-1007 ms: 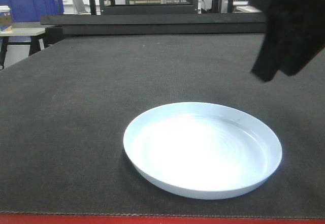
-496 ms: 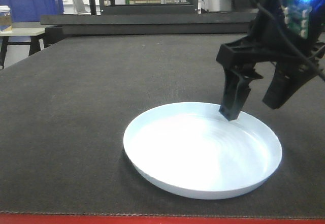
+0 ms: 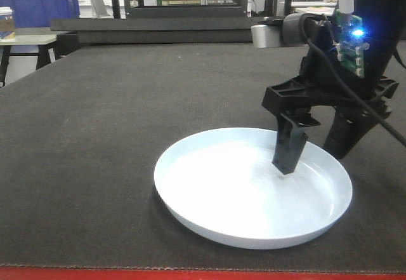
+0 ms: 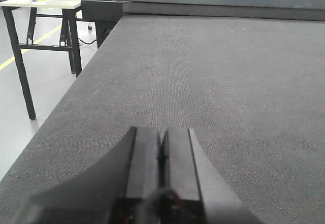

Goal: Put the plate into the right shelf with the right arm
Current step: 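Lower the right gripper to the plate rim and close on it, then lift the white plate off the table with the right gripper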

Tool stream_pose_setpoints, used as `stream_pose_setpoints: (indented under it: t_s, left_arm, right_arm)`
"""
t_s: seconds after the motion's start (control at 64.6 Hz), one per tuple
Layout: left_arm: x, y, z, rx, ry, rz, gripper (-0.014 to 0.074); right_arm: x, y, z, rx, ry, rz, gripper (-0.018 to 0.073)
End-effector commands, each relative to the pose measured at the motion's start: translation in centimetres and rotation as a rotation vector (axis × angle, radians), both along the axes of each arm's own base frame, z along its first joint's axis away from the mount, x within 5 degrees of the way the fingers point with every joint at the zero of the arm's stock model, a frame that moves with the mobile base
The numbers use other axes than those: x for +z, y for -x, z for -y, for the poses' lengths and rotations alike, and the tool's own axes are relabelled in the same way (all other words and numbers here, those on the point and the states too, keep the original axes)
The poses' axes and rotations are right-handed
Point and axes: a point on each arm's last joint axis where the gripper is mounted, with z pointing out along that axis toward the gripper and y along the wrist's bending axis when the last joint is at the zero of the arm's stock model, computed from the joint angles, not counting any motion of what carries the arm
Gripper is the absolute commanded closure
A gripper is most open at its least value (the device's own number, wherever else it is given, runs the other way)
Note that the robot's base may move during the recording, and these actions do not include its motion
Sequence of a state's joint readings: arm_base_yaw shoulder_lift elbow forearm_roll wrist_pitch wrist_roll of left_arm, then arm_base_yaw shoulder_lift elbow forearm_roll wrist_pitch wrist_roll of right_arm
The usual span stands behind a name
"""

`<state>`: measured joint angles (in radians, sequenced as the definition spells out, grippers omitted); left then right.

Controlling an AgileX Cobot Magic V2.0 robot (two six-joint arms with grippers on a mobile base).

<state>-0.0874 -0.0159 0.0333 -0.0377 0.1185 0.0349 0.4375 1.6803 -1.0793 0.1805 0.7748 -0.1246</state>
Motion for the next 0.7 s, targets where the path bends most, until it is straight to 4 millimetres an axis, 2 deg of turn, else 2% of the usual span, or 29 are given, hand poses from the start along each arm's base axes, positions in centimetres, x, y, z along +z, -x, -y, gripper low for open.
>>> stream_pose_setpoints:
  t_s: [0.0, 0.139, 0.372, 0.542, 0.682]
  left_arm:
    - [0.5, 0.0, 0.0, -0.002, 0.015, 0.084, 0.0643]
    - [0.5, 0.0, 0.0, -0.002, 0.015, 0.084, 0.0643]
    - [0.5, 0.0, 0.0, -0.002, 0.015, 0.084, 0.0643]
    - [0.5, 0.0, 0.0, -0.002, 0.015, 0.084, 0.0643]
    - [0.5, 0.0, 0.0, -0.002, 0.015, 0.084, 0.0643]
  right_arm:
    - [2.1, -0.2, -0.2, -0.011, -0.046, 0.075, 0.0102]
    - [2.1, -0.3, -0.2, -0.012, -0.046, 0.075, 0.0289]
    - [2.2, -0.2, -0.2, -0.012, -0.047, 0.076, 0.0492]
    - [3.1, -0.1, 0.1, -0.016, -0.057, 0.105, 0.0489]
    - [6.3, 1.0, 0.6, -0.038, -0.1, 0.187, 0.0489]
